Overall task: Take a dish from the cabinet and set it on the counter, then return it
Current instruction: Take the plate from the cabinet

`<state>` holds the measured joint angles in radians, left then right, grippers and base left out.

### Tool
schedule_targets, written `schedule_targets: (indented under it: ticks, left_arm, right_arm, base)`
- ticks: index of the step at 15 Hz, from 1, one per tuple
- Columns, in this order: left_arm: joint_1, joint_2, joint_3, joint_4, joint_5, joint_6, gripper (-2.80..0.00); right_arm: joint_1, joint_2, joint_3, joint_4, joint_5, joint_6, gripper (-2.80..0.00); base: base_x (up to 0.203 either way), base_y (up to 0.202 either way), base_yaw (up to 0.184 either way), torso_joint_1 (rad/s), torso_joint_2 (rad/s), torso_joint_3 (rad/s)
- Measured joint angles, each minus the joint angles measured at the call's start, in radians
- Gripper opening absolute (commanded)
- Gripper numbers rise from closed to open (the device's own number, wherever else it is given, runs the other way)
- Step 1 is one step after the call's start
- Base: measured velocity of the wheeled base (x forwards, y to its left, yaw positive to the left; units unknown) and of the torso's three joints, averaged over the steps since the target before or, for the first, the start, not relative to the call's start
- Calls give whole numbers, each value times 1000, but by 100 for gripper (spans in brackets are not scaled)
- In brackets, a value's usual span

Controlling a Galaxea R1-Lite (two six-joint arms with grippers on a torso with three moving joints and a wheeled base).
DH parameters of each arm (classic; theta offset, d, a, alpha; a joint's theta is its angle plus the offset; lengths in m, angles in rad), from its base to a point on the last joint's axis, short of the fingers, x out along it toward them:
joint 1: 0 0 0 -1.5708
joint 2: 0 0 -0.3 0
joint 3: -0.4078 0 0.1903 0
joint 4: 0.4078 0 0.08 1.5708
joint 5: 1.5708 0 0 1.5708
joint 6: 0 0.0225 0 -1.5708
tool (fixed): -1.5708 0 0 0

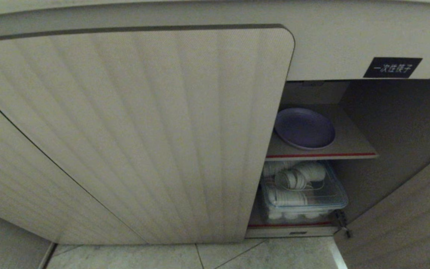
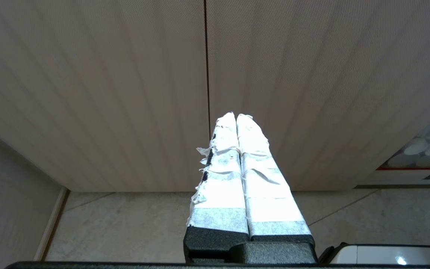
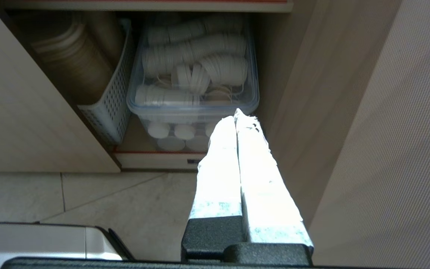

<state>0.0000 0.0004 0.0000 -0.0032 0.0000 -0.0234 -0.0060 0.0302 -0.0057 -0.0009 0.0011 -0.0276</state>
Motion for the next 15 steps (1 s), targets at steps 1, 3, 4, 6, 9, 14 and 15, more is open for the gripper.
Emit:
schedule_targets:
  ticks: [1,3,4,6,9,14,15]
  left_arm:
    - [0,0,0,0,0,0,-280]
    - [0,0,0,0,0,0,-280]
    - [0,0,0,0,0,0,-280]
    - [0,0,0,0,0,1,-280]
    - [0,0,0,0,0,0,-280]
    - [0,0,0,0,0,0,-280]
    - [0,0,0,1,0,1,-280]
  right_arm:
    - [0,8,-6,1,1,2,-280]
    - [0,27,-31,4,7,10,-280]
    - [0,43,-37,3,7,8,-280]
    - [-1,92,-47,-13,7,6,-280]
    - [-2,194,-63,-66,15,6,-280]
    - [-2,381,-112,-215,115,0,-280]
    - [-2,421,-118,-249,135,-1,-280]
  base:
    - [0,0,0,0,0,0]
    - [0,0,0,0,0,0]
    - [0,0,0,0,0,0]
    - [0,0,0,0,0,0]
    - [0,0,0,0,0,0]
    - [0,0,0,0,0,0]
    - [0,0,0,0,0,0]
